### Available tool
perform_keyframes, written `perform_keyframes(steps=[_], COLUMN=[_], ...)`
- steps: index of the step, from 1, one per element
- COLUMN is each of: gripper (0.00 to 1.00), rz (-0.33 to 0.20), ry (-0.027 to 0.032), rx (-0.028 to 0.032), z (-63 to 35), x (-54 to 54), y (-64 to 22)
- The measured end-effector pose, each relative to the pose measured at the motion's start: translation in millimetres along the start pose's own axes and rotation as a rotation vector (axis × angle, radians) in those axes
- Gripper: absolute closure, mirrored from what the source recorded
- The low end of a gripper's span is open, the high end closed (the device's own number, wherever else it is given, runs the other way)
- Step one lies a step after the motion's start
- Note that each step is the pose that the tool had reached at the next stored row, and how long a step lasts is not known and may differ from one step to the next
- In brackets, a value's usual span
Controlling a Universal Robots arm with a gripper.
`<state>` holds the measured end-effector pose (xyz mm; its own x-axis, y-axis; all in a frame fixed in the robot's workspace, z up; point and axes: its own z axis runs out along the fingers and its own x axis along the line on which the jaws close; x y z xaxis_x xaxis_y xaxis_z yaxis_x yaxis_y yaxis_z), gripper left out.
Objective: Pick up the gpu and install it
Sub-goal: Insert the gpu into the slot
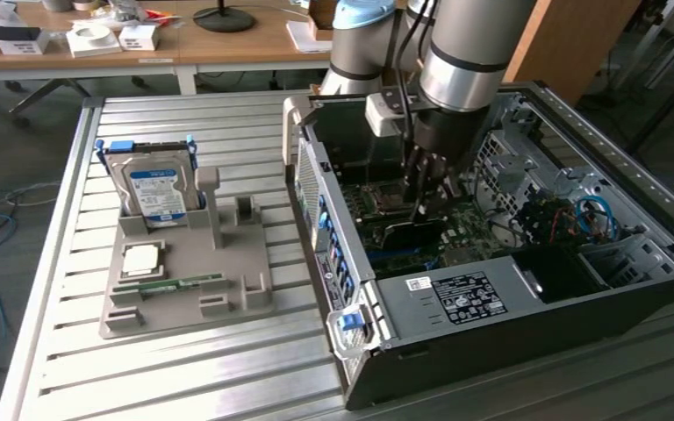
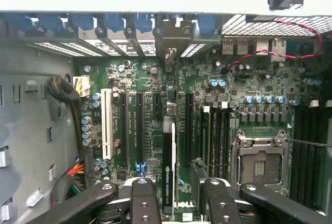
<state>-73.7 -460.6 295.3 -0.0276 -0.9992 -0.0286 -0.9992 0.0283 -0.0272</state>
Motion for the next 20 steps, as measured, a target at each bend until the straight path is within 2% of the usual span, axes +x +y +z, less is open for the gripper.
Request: perform_keyframes(steps=[7, 20], gripper=[0.60, 0.60], rz=[0.000, 0.000], ry=[-0.0117, -0.0115], rx=[0.0001, 0.0000], z=[-5.4, -12.1], x=[-0.2, -0.4], y=[-0.3, -0.7])
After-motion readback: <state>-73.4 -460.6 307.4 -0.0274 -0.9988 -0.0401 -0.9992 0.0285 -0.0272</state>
